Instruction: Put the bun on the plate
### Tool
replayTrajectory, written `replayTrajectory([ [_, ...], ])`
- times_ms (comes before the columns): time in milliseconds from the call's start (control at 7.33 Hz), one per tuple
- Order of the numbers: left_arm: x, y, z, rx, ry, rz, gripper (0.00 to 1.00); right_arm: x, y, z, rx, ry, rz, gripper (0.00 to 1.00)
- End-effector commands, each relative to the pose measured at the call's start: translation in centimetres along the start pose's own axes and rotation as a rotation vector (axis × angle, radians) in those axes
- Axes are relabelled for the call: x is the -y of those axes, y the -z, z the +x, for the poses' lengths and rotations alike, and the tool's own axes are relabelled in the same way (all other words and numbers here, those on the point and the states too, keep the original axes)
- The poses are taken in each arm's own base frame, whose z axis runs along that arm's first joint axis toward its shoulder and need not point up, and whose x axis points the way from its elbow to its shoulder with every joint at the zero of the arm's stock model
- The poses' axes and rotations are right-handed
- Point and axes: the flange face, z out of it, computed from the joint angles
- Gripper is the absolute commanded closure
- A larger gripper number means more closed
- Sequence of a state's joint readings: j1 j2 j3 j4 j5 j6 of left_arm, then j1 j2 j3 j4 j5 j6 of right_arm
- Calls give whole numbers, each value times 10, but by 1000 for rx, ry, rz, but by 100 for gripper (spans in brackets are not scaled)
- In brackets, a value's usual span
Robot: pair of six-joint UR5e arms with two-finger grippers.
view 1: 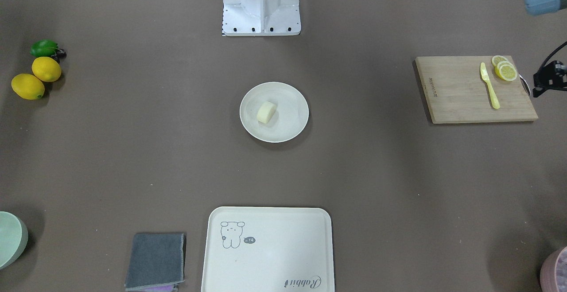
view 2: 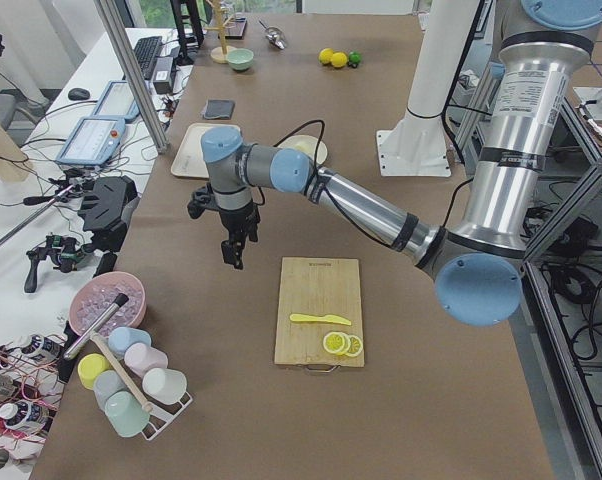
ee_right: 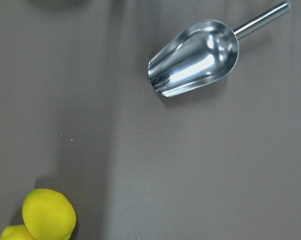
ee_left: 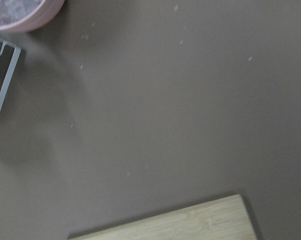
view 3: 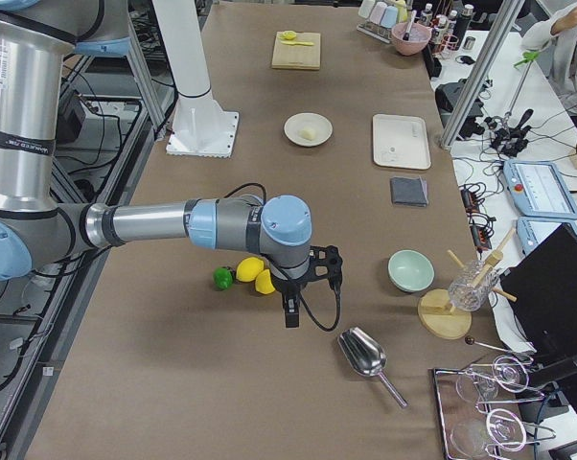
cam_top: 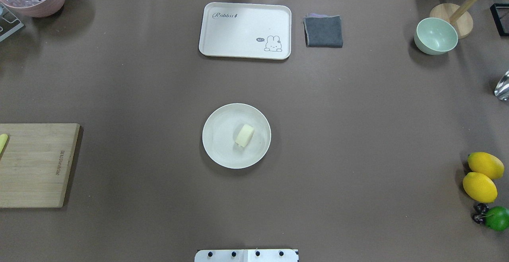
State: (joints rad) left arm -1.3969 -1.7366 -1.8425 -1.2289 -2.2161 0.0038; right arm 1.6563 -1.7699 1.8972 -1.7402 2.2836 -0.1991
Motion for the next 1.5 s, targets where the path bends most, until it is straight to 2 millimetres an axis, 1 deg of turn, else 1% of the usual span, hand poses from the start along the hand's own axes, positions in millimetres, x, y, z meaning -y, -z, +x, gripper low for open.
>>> replayTrajectory([
  [0, -35, 5, -83, -92, 99, 22, 3, -10, -9, 10, -31, -15, -31, 0],
  [136, -60, 1, -113, -100, -16, 28, 2, -9, -9, 9, -29, -16, -30, 0],
  [273, -85, -26, -131, -111, 2, -3, 2, -8, -8, 9, -28, -19, -29, 0],
  [409, -91, -54, -153, -100, -13, 35, 2, -14, -19, 16, -13, -41, -49, 0],
  [545, -104, -72, -162, -94, 74, 58, 2, -14, -20, 17, -11, -45, -51, 0],
  [682, -106, -71, -162, -94, 132, 77, 2, -14, -20, 17, -13, -41, -51, 0],
  [1091, -107, -68, -161, -80, 135, 80, 2, -11, -19, 16, -14, -41, -47, 0],
  [1227, -109, -70, -162, -79, 138, 76, 2, -11, -18, 16, -14, -39, -46, 0],
  [1364, -117, -76, -162, -81, 141, 65, 2, -11, -18, 16, -14, -39, -46, 0],
])
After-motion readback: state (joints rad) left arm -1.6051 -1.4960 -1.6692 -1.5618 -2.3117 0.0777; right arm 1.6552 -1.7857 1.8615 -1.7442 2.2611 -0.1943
